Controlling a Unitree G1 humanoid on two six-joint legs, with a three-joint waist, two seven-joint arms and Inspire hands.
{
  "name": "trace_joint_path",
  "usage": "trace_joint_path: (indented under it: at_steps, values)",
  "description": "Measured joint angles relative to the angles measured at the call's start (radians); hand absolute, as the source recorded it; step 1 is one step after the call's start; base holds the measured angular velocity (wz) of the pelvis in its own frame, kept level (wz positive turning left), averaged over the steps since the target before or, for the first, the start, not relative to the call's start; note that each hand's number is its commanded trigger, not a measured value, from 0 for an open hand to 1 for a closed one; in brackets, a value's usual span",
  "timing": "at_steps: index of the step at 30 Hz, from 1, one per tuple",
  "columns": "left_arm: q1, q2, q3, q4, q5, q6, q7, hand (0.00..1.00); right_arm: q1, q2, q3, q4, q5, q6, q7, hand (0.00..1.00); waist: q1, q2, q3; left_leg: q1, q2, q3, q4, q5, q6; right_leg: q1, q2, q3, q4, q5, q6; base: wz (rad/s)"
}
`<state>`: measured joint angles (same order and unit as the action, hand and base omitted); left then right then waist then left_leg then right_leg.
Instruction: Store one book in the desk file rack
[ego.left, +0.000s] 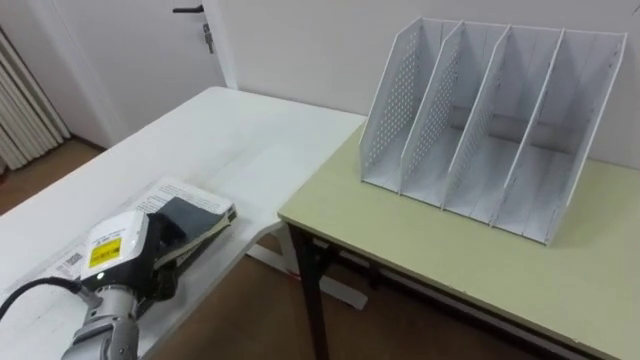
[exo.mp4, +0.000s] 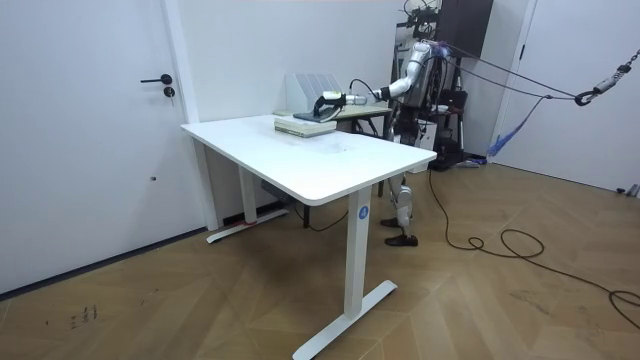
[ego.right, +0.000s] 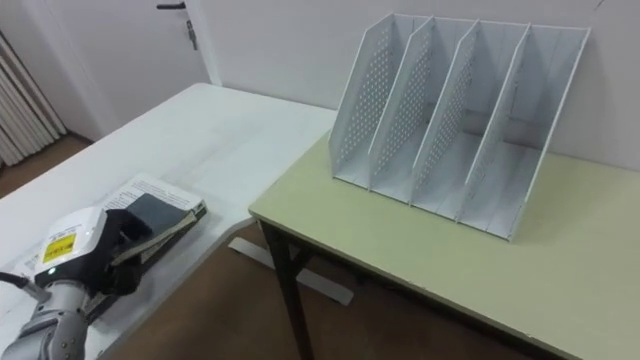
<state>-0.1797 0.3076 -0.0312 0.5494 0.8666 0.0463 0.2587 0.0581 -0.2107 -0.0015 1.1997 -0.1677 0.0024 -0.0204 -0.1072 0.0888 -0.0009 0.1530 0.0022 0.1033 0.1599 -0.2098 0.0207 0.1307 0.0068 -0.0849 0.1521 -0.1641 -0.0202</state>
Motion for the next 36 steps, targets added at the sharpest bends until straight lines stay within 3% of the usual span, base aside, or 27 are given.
trace_joint_path:
  at_steps: [3, 10, 14, 16, 19, 22, 29, 33, 36]
  values:
    - [0.0, 0.0, -0.001, -0.006, 0.0, 0.0, 0.0, 1.0, 0.0, 0.0, 0.001, 0.0, 0.006, 0.0, 0.0, 0.0, 0.001, -0.002, 0.0004, 0.008, 0.0, 0.0, -0.002, 0.0, 0.0, 0.006, -0.001, 0.001, -0.001, 0.0, 0.0, 0.0]
    - [0.065, -0.001, -0.007, -0.106, -0.008, -0.002, 0.01, 1.0, -0.001, 0.003, 0.019, -0.018, 0.05, -0.001, -0.013, 0.0, 0.005, -0.006, -0.0015, 0.004, -0.001, 0.0, -0.007, 0.0, 0.0, -0.009, -0.003, -0.003, -0.001, -0.007, 0.002, 0.0]
    - [0.107, -0.003, -0.012, -0.186, -0.036, -0.002, 0.012, 1.0, -0.012, 0.015, 0.034, -0.047, 0.06, -0.002, -0.012, 0.0, 0.007, -0.02, -0.0108, -0.018, -0.002, -0.01, -0.006, 0.001, 0.001, -0.022, -0.004, -0.019, 0.0, -0.004, 0.001, 0.08]
    - [0.12, -0.003, -0.019, -0.223, -0.059, -0.003, 0.012, 1.0, -0.017, 0.016, 0.041, -0.06, 0.066, -0.003, -0.01, 0.0, 0.006, -0.027, -0.0103, -0.022, -0.002, -0.022, -0.006, 0.001, 0.001, -0.017, -0.005, -0.031, 0.0, -0.004, 0.0, 0.15]
    - [0.119, -0.004, -0.023, -0.231, -0.094, -0.021, 0.005, 1.0, -0.021, 0.013, 0.051, -0.126, 0.044, -0.011, -0.009, 0.0, 0.035, -0.029, -0.0094, -0.019, 0.0, -0.024, -0.006, 0.001, 0.001, -0.017, -0.005, -0.029, 0.001, -0.003, 0.0, -0.01]
    - [0.12, -0.005, -0.021, -0.238, -0.17, -0.047, -0.015, 1.0, -0.033, 0.011, 0.058, -0.162, 0.031, -0.042, -0.009, 0.0, 0.049, -0.032, -0.0077, -0.011, 0.0, -0.025, -0.006, 0.001, 0.001, -0.014, -0.004, -0.029, 0.002, -0.003, -0.001, 0.0]
    - [0.163, -0.005, -0.024, -0.271, -0.422, -0.143, -0.024, 1.0, -0.032, 0.012, 0.11, -0.315, 0.014, -0.067, 0.021, 0.0, 0.075, -0.055, 0.0017, -0.012, -0.002, -0.025, 0.004, 0.001, 0.001, -0.013, -0.006, -0.036, 0.0, -0.005, 0.0, 0.03]
    - [0.193, -0.011, -0.021, -0.337, -0.54, -0.165, -0.064, 1.0, -0.028, 0.012, 0.129, -0.426, 0.011, -0.082, 0.06, 0.0, 0.084, -0.056, -0.002, -0.04, 0.0, -0.036, 0.011, 0.001, 0.002, -0.032, -0.008, -0.042, 0.002, -0.002, 0.0, 0.07]
    - [0.217, -0.024, -0.016, -0.369, -0.706, -0.191, -0.116, 1.0, -0.03, 0.013, 0.138, -0.493, 0.002, -0.092, 0.11, 0.0, 0.095, -0.059, -0.0061, -0.039, 0.0, -0.054, 0.01, 0.003, 0.003, -0.023, -0.018, -0.06, 0.002, -0.002, 0.001, 0.15]
